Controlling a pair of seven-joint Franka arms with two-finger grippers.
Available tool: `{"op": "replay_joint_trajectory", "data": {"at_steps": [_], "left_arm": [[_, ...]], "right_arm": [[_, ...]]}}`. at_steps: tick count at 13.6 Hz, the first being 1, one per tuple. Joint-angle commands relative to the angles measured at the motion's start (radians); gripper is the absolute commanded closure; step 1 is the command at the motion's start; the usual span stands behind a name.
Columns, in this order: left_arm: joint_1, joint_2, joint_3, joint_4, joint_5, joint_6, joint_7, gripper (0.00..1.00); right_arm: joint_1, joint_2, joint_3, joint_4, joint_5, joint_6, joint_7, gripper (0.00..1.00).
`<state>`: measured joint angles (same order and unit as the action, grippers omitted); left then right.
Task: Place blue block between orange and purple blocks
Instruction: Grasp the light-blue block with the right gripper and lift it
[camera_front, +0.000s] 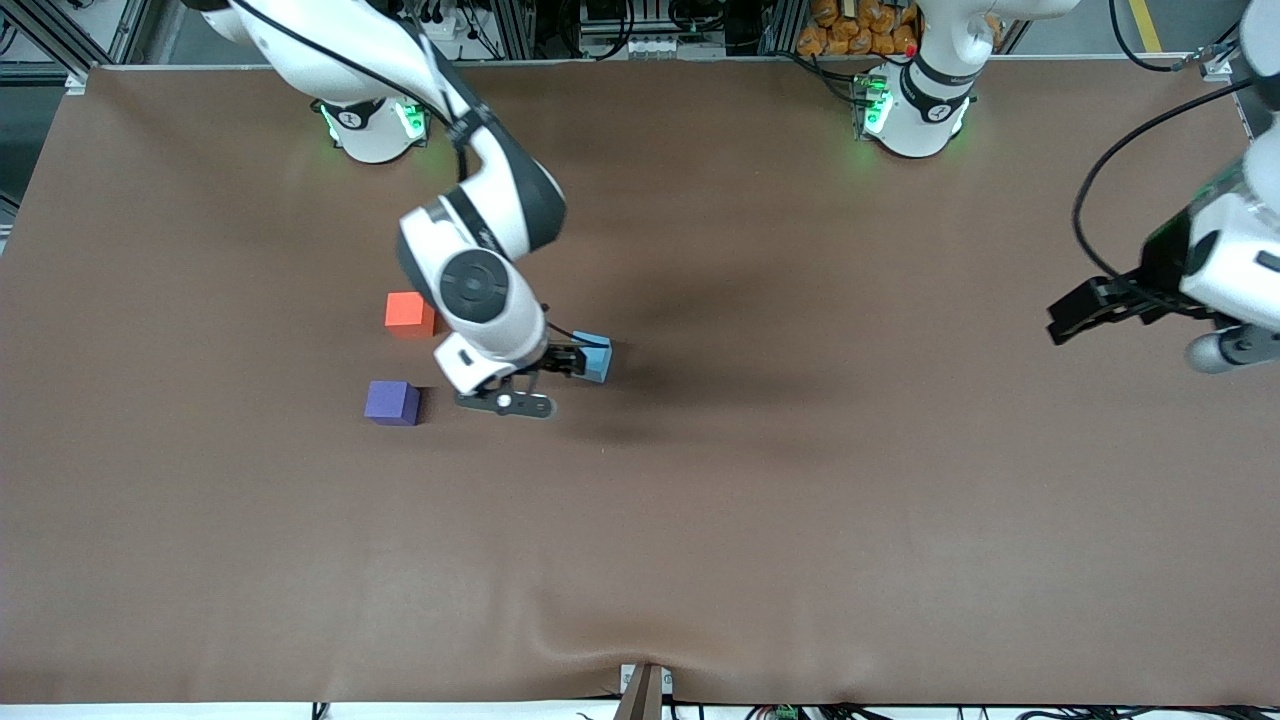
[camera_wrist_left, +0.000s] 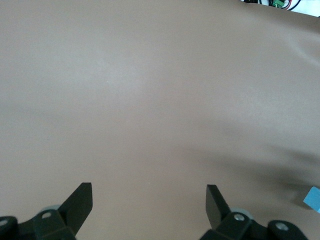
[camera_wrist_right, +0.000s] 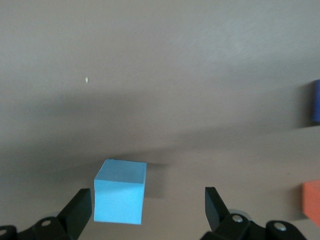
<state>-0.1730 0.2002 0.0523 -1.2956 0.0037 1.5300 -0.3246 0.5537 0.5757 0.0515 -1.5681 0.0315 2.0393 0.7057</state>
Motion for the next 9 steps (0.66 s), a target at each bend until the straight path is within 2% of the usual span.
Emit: {"op": "replay_joint_trajectory", "data": {"at_steps": [1, 9], "left_arm": [[0.027, -0.067, -0.011, -0.027, -0.005, -0.042, 0.094, 0.0], [0.053, -0.12, -0.012, -0.042, -0.005, -0.093, 0.088, 0.0]], "right_arm": [[0.041, 0.033, -0.01, 0.019, 0.002, 0.002, 0.021, 0.0], [0.104, 0.07, -0.01, -0.039, 0.002, 0.104, 0.144, 0.0]]}}
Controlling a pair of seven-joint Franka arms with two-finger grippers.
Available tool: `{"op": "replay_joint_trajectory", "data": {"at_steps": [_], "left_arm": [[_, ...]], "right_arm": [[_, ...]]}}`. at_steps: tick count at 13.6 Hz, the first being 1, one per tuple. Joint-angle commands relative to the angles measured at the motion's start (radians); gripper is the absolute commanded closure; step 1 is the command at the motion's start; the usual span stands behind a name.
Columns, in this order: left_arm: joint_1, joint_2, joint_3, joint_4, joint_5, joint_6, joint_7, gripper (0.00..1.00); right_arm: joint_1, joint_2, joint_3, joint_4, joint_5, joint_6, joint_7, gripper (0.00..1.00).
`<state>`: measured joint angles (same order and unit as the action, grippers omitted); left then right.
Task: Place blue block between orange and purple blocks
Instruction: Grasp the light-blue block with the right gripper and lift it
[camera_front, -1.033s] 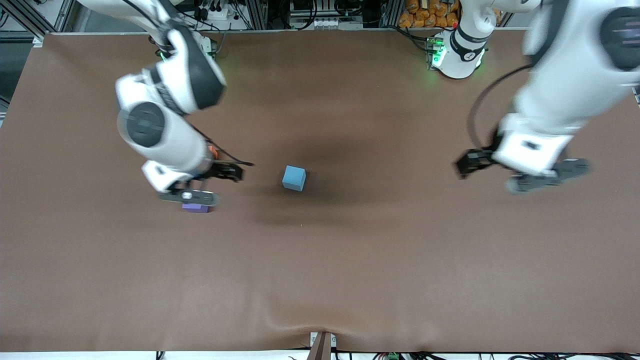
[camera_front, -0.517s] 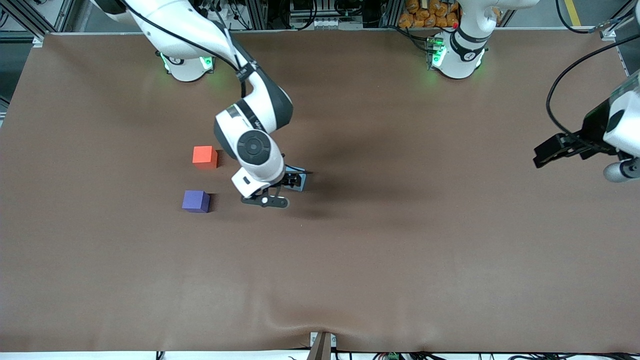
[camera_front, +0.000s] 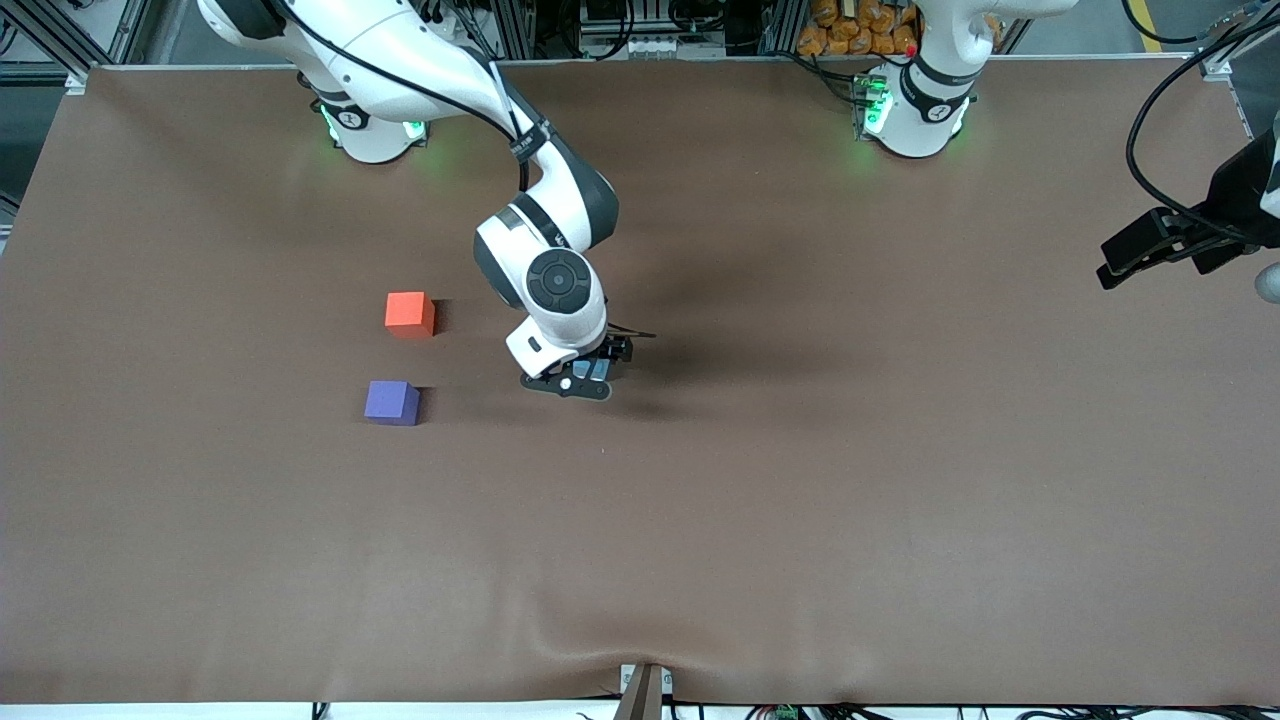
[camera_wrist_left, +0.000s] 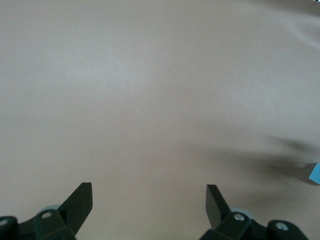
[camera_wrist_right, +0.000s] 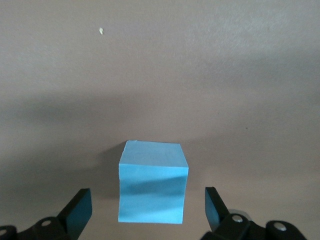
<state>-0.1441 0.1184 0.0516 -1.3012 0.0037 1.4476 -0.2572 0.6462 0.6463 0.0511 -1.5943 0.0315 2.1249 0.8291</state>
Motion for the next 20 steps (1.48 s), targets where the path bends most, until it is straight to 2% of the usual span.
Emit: {"op": "replay_joint_trajectory", "data": {"at_steps": [1, 9, 11, 12, 13, 14, 17, 19, 20], "left_arm": [[0.027, -0.04, -0.012, -0.039, -0.005, -0.016, 0.024, 0.0], [0.029, -0.051, -0.018, -0.041, -0.005, -0.015, 0.018, 0.0], [0.031, -0.063, -0.018, -0.044, -0.005, -0.021, 0.016, 0.0], [0.032, -0.071, -0.016, -0.044, -0.005, -0.024, 0.015, 0.0], [0.032, -0.075, -0.015, -0.044, -0.007, -0.029, 0.015, 0.0], [0.034, -0.075, -0.013, -0.044, -0.007, -0.029, 0.015, 0.0], [0.032, -0.057, -0.013, -0.044, -0.001, -0.023, 0.016, 0.0], [0.034, -0.056, -0.01, -0.044, 0.005, -0.021, 0.022, 0.0], [0.044, -0.056, -0.01, -0.046, 0.006, -0.021, 0.024, 0.0]], "right_arm": [[0.012, 0.004, -0.01, -0.015, 0.002, 0.017, 0.021, 0.0], [0.038, 0.033, -0.011, -0.035, -0.01, 0.044, 0.068, 0.0], [0.042, 0.033, -0.011, -0.035, -0.019, 0.043, 0.068, 0.33], [0.043, 0.033, -0.011, -0.033, -0.033, 0.044, 0.067, 0.46], [0.043, 0.033, -0.011, -0.033, -0.048, 0.044, 0.065, 0.68], [0.039, 0.032, -0.011, -0.032, -0.051, 0.043, 0.062, 0.84], [0.007, -0.002, -0.013, -0.006, -0.05, 0.006, 0.045, 0.86], [-0.036, -0.048, -0.011, 0.017, -0.041, -0.078, -0.022, 0.87], [-0.066, -0.081, -0.011, 0.016, -0.036, -0.132, -0.074, 0.9]]}}
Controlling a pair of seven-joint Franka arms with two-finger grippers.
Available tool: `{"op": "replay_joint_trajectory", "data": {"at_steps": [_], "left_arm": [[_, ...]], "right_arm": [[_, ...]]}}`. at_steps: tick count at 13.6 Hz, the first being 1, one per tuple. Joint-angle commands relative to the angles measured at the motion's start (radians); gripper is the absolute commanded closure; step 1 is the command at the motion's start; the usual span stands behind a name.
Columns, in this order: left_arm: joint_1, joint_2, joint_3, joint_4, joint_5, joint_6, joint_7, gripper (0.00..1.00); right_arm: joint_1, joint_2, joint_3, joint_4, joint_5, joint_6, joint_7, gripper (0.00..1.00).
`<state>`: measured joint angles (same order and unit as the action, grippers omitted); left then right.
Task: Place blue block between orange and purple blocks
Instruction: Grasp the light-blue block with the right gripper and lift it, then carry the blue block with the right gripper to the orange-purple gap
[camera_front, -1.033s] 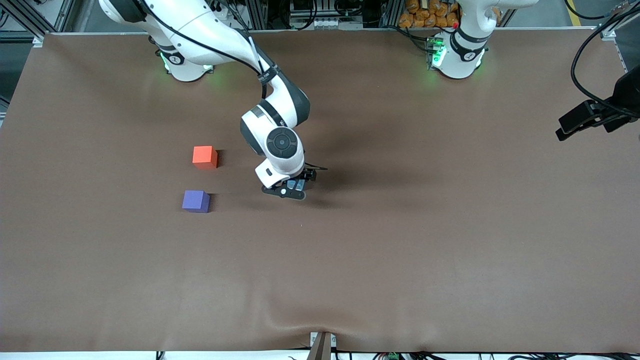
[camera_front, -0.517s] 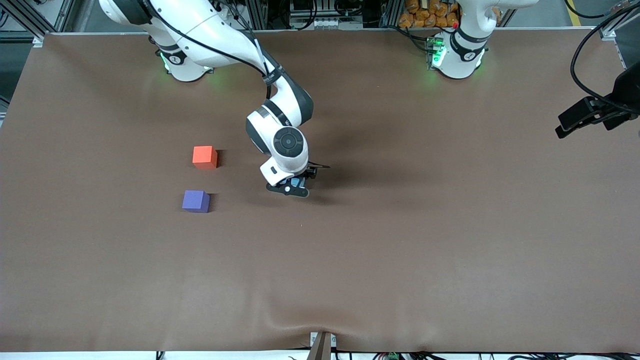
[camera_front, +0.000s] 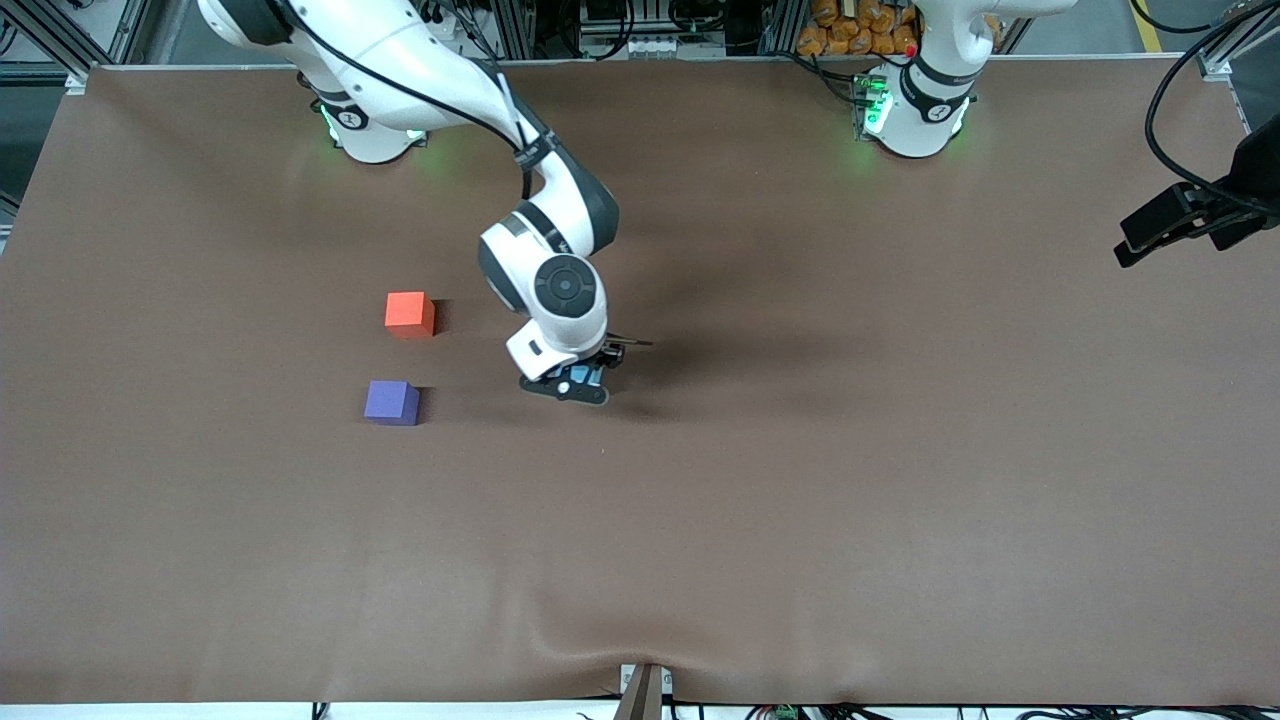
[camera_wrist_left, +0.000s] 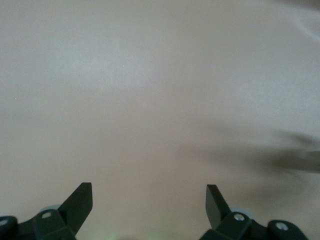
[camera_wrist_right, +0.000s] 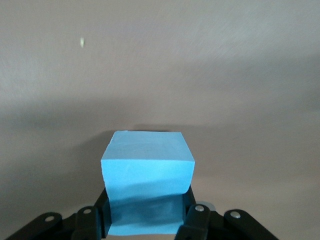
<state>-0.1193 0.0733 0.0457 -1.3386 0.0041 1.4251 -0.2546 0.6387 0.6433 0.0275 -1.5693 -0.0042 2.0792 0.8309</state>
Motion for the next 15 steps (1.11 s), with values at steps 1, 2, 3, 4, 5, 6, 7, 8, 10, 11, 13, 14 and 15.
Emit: {"op": "replay_joint_trajectory", "data": {"at_steps": [1, 2, 3, 4, 5, 6, 7, 8, 10, 11, 13, 14, 15], "left_arm": [[0.027, -0.01, -0.006, -0.01, 0.005, 0.002, 0.023, 0.0], [0.029, -0.01, -0.006, -0.013, 0.005, 0.002, 0.023, 0.0], [0.03, -0.012, -0.006, -0.016, 0.005, 0.002, 0.024, 0.0], [0.033, -0.012, -0.006, -0.016, 0.005, 0.003, 0.024, 0.0], [0.038, -0.01, -0.006, -0.017, 0.005, 0.009, 0.026, 0.0], [0.04, -0.007, -0.007, -0.019, 0.004, 0.02, 0.026, 0.0], [0.033, -0.004, -0.006, -0.027, 0.004, 0.04, 0.026, 0.0], [0.029, -0.006, -0.006, -0.052, 0.005, 0.075, 0.026, 0.0], [0.03, -0.021, -0.012, -0.092, 0.007, 0.094, 0.026, 0.0], [0.03, -0.033, -0.012, -0.112, 0.005, 0.095, 0.026, 0.0], [0.027, -0.111, -0.026, -0.212, 0.007, 0.135, 0.026, 0.0], [0.03, -0.137, -0.032, -0.243, 0.007, 0.136, 0.028, 0.0], [0.039, -0.145, -0.056, -0.258, 0.007, 0.133, 0.028, 0.0]], "right_arm": [[-0.094, -0.112, 0.012, -0.012, 0.0, -0.152, -0.148, 0.9], [-0.123, -0.147, 0.012, -0.018, 0.001, -0.215, -0.223, 0.9], [-0.149, -0.18, 0.012, -0.026, 0.003, -0.258, -0.264, 0.9], [-0.177, -0.207, 0.012, -0.041, 0.003, -0.298, -0.292, 0.9], [-0.206, -0.238, 0.012, -0.063, 0.003, -0.322, -0.34, 0.9], [-0.236, -0.273, 0.012, -0.108, 0.003, -0.323, -0.408, 0.9], [-0.266, -0.307, 0.011, -0.156, 0.003, -0.317, -0.467, 0.9], [-0.296, -0.338, 0.009, -0.199, 0.003, -0.309, -0.498, 0.9], [-0.364, -0.399, 0.012, -0.315, 0.003, -0.228, -0.538, 0.9], [-0.376, -0.415, 0.011, -0.366, 0.003, -0.184, -0.547, 0.9], [-0.393, -0.416, 0.009, -0.42, 0.003, -0.124, -0.549, 0.9], [-0.416, -0.421, 0.009, -0.451, 0.003, -0.091, -0.562, 0.9], [-0.43, -0.421, 0.009, -0.466, 0.003, -0.068, -0.591, 0.9]]}}
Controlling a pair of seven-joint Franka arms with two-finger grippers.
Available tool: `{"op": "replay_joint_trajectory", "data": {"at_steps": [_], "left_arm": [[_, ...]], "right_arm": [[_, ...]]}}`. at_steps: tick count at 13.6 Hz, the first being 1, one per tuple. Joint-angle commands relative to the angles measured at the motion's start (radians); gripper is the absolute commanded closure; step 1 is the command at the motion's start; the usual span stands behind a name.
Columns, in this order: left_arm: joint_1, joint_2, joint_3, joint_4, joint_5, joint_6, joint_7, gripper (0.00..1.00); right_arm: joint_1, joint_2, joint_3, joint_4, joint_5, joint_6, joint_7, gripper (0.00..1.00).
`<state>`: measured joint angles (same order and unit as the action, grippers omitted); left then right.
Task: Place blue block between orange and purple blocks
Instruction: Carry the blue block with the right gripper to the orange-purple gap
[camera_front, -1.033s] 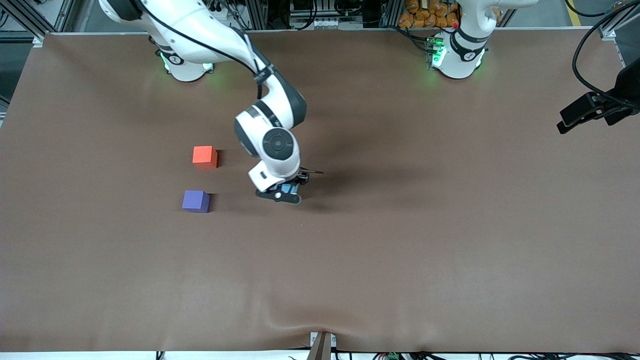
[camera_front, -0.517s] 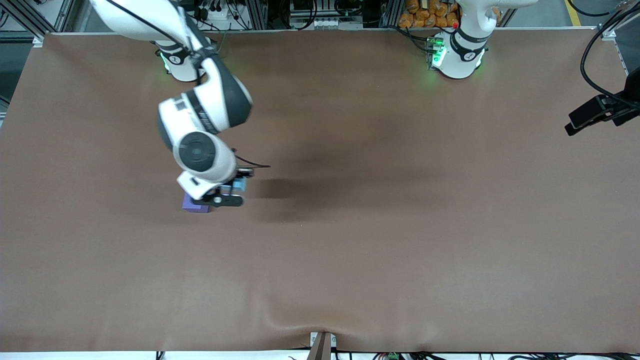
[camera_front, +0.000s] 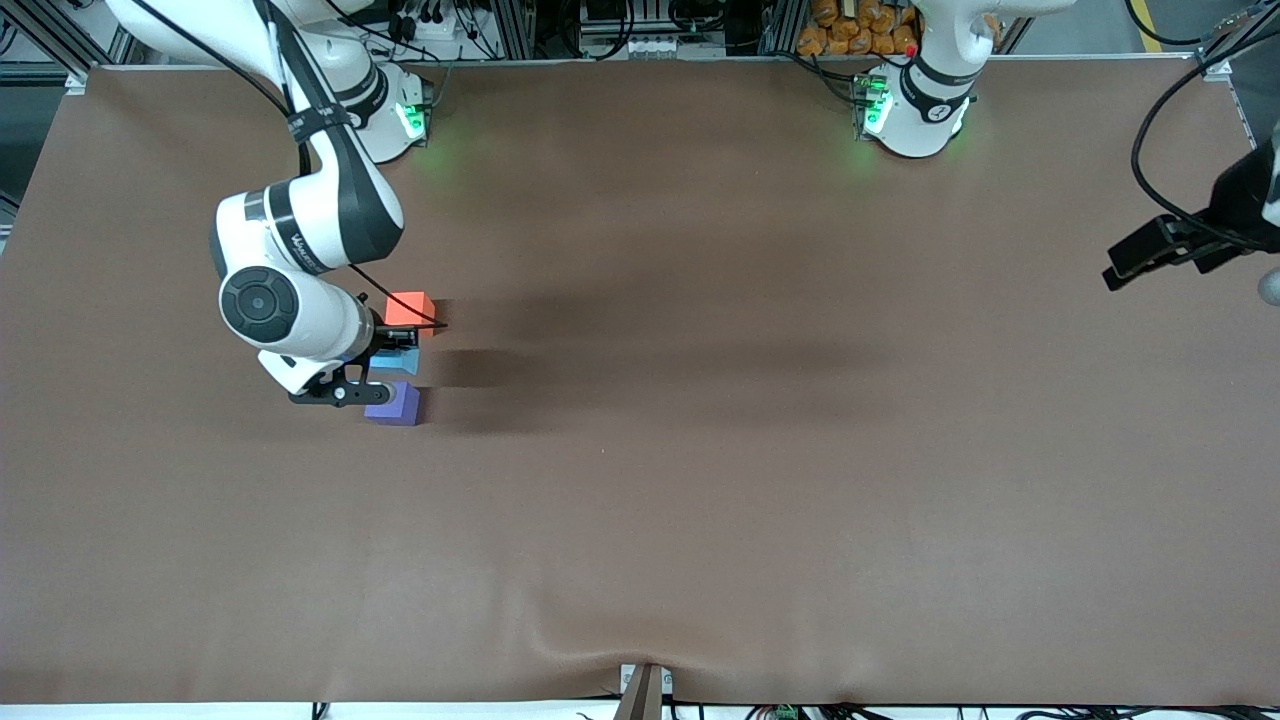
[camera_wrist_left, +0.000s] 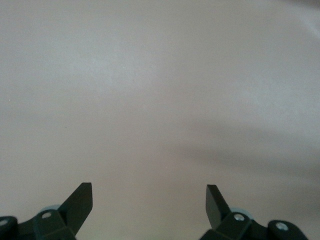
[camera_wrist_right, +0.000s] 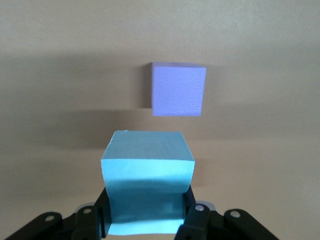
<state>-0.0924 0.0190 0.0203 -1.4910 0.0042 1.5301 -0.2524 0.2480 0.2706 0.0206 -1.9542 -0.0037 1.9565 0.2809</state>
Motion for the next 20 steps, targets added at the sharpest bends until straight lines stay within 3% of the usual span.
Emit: {"op": "replay_joint_trajectory", "data": {"at_steps": [1, 5, 20], "left_arm": [[0.032, -0.106, -0.067, -0.124, 0.008, 0.027, 0.024, 0.0], [0.079, -0.148, -0.114, -0.147, 0.019, 0.015, 0.027, 0.0], [0.071, -0.154, -0.12, -0.137, 0.017, -0.038, 0.025, 0.0]], "right_arm": [[-0.041, -0.048, 0.016, -0.098, 0.002, 0.082, -0.043, 0.9], [-0.044, -0.042, 0.015, -0.143, 0.002, 0.147, -0.051, 0.9], [-0.062, -0.027, 0.013, -0.206, -0.002, 0.243, -0.077, 0.89]]}}
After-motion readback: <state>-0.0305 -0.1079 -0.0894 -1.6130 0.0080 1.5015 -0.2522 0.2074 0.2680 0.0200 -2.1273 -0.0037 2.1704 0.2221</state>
